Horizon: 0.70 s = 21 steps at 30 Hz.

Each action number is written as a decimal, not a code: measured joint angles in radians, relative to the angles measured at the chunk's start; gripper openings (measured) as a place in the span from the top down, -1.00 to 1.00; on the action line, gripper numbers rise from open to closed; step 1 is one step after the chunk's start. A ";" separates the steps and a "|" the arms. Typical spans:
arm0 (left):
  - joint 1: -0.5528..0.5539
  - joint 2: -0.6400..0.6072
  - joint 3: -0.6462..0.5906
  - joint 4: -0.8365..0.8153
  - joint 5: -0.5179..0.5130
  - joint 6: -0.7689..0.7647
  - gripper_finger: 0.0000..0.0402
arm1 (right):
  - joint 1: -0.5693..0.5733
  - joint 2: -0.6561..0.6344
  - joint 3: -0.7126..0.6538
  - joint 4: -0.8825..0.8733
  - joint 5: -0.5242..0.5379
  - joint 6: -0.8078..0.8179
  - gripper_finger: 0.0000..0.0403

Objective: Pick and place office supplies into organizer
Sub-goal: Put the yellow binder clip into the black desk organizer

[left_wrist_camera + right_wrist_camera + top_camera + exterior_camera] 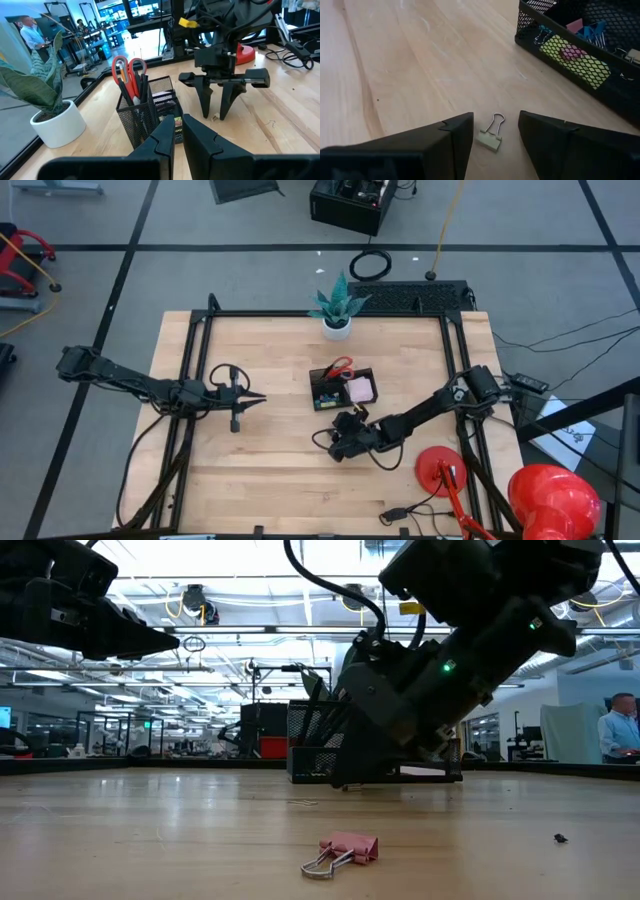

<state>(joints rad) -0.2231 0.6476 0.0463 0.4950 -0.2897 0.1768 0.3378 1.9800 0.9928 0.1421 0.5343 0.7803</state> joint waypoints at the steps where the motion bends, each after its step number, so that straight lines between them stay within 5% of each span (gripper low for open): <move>1: 0.000 0.000 0.000 0.000 0.000 0.001 0.79 | 0.000 0.000 0.000 -0.004 -0.005 0.000 0.24; 21: 0.000 0.000 0.000 0.001 0.000 -0.003 0.79 | 0.018 0.002 -0.002 -0.147 -0.094 0.053 0.28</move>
<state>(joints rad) -0.2234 0.6476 0.0463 0.4959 -0.2897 0.1741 0.3557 1.9823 0.9909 -0.0048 0.4400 0.8334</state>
